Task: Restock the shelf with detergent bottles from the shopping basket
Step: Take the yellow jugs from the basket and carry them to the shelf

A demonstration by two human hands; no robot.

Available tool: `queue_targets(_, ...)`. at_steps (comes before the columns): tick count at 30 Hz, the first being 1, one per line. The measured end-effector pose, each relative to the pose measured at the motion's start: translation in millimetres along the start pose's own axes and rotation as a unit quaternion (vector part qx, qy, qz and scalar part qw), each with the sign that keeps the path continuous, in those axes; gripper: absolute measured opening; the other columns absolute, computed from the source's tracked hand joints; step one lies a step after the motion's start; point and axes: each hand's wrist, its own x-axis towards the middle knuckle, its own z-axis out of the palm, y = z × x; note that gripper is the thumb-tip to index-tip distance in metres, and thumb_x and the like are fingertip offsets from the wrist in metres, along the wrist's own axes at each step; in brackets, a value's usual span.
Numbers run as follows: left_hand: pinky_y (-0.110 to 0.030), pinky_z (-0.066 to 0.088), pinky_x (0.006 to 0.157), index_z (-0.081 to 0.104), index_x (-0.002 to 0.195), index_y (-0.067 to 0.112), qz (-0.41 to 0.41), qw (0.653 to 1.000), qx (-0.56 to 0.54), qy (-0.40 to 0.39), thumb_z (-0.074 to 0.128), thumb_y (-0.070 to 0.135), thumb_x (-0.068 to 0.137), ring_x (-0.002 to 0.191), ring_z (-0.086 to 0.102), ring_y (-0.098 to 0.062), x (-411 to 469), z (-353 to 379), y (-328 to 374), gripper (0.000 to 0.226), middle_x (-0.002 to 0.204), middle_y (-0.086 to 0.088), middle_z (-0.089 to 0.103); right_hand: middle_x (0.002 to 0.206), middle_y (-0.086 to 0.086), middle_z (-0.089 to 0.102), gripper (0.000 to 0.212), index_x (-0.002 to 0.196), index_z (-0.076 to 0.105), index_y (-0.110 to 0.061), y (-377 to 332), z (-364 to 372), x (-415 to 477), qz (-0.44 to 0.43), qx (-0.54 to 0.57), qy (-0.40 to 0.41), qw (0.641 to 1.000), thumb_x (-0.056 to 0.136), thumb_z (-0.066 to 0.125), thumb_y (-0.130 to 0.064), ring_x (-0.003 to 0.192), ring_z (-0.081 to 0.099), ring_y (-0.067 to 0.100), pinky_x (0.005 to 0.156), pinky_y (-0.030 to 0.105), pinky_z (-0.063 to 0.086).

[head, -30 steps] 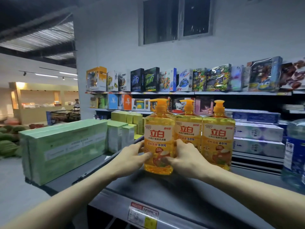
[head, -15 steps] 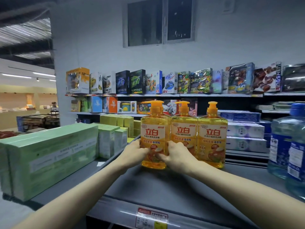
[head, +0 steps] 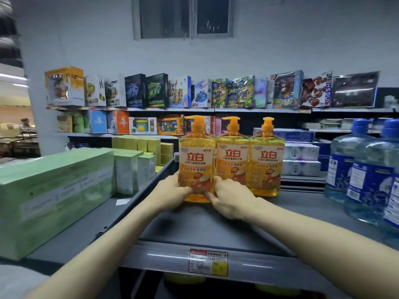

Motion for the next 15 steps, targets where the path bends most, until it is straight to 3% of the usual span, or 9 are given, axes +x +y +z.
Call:
queue_targets(3,-0.030,0.048,0.099,0.056,0.147,0.028,0.004,0.998,0.052,-0.028,0.063,0.027,0.102,0.110,0.064,-0.020,-15,-2,-1,0.045,0.125,0.004,0.069,0.137,0.010,0.063,0.055,0.134,0.054,-0.015,2,-6,-18,-0.007,-0.075,-0.020,0.997,0.106,0.040,-0.060,0.125,0.061,0.034,0.099,0.047,0.051)
queue_targets(8,-0.033,0.041,0.112,0.050,0.153,0.018,0.032,0.985,0.163,-0.043,0.057,0.027,0.105,0.140,0.052,-0.027,-43,4,7,0.050,0.154,-0.007,0.056,0.125,0.007,0.066,0.052,0.118,0.059,-0.018,13,-19,-57,0.000,-0.150,-0.019,0.989,0.105,0.037,-0.063,0.116,0.061,0.031,0.092,0.044,0.048)
queue_targets(12,-0.046,0.051,0.107,0.054,0.144,0.020,0.081,0.962,0.259,-0.002,0.047,0.034,0.104,0.128,0.060,-0.029,-65,29,31,0.044,0.143,-0.005,0.062,0.124,0.004,0.067,0.048,0.118,0.060,-0.020,32,-36,-98,0.001,-0.193,0.060,0.979,0.106,0.036,-0.060,0.117,0.060,0.028,0.097,0.045,0.045)
queue_targets(15,-0.047,0.054,0.100,0.057,0.137,0.018,0.117,0.940,0.318,0.028,0.044,0.035,0.105,0.119,0.063,-0.029,-84,54,64,0.039,0.133,-0.005,0.066,0.125,0.001,0.068,0.047,0.122,0.062,-0.022,56,-53,-134,0.026,-0.196,0.102,0.975,0.105,0.036,-0.057,0.120,0.060,0.026,0.100,0.044,0.046)
